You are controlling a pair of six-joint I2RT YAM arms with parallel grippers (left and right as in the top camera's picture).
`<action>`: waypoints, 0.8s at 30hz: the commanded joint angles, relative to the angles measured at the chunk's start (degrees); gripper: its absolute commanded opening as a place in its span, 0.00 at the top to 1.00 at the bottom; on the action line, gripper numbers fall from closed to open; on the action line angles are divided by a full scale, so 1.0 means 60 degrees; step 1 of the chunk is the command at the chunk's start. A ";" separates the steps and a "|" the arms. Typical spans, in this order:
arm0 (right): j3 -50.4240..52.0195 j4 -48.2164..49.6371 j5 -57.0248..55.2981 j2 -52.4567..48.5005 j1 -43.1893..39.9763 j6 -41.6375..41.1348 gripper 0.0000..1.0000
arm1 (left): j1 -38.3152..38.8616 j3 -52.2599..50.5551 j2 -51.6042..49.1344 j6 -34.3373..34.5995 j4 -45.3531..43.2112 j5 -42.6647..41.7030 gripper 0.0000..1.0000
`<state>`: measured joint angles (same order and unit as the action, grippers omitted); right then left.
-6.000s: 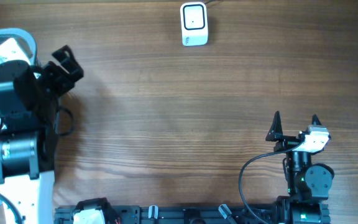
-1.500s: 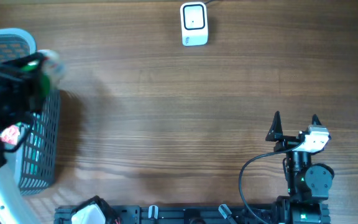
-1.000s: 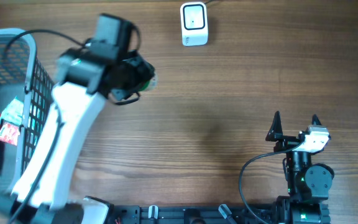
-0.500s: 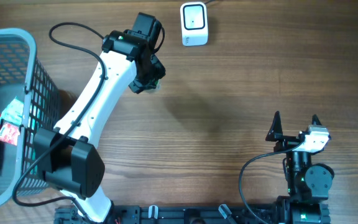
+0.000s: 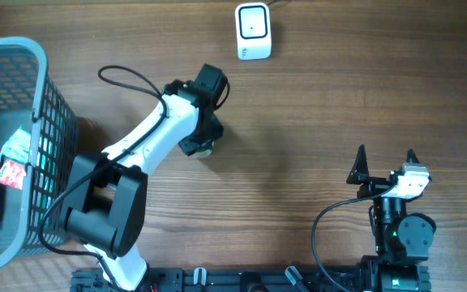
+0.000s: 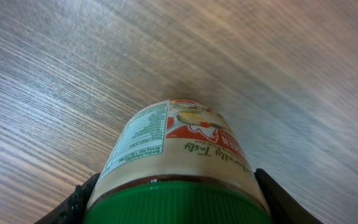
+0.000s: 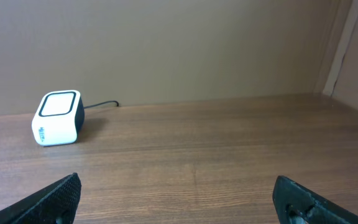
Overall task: Scan the item barcode
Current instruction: 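Set the green-capped jar down on the table and release, then move the left gripper back into the basket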
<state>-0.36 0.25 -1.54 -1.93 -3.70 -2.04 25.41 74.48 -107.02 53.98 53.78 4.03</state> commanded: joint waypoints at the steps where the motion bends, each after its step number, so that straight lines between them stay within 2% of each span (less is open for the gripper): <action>1: 0.0007 0.0029 0.0087 0.0033 -0.0055 0.0091 0.00 | 0.0000 -0.0765 -0.0007 0.0149 -0.0637 0.0157 0.45; 4: 0.0007 0.0029 0.0087 0.0033 -0.0055 0.0091 0.00 | 0.0000 -0.0874 0.0000 -0.0197 -0.0608 -0.0390 0.24; 5: 0.0007 0.0029 0.0084 0.0033 -0.0055 0.0091 0.00 | -0.0004 -0.0838 0.0051 -0.0211 -0.0532 -0.0452 0.00; 7: 0.0007 0.0029 0.0087 0.0033 -0.0055 0.0091 0.00 | -0.0015 -0.0495 0.0208 -0.0459 -0.0266 -0.0484 0.00; 10: 0.0007 0.0029 0.0087 0.0033 -0.0055 0.0087 0.00 | -0.0018 0.0940 0.0623 -0.1133 0.0783 -0.0590 0.00; 14: 0.0007 0.0029 0.0087 0.0033 -0.0055 0.0087 0.00 | -0.0087 0.4164 0.1195 -0.2634 0.2852 -0.0295 0.00; 19: 0.0007 0.0029 0.0087 0.0033 -0.0055 0.0091 0.00 | -0.0871 0.8309 0.1851 -0.2707 0.5461 0.2331 0.00; 22: 0.0007 0.0029 0.0087 0.0033 -0.0055 0.0091 0.00 | -0.1832 0.9398 0.2448 -0.2663 0.6113 0.3206 0.00; 24: 0.0007 0.0029 0.0087 0.0033 -0.0055 0.0087 0.00 | -0.3100 0.9431 0.2962 -0.2131 0.6218 0.3472 0.00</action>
<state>-0.36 0.25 -1.54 -1.93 -3.70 -2.04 15.46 129.49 -92.60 39.29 89.82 16.93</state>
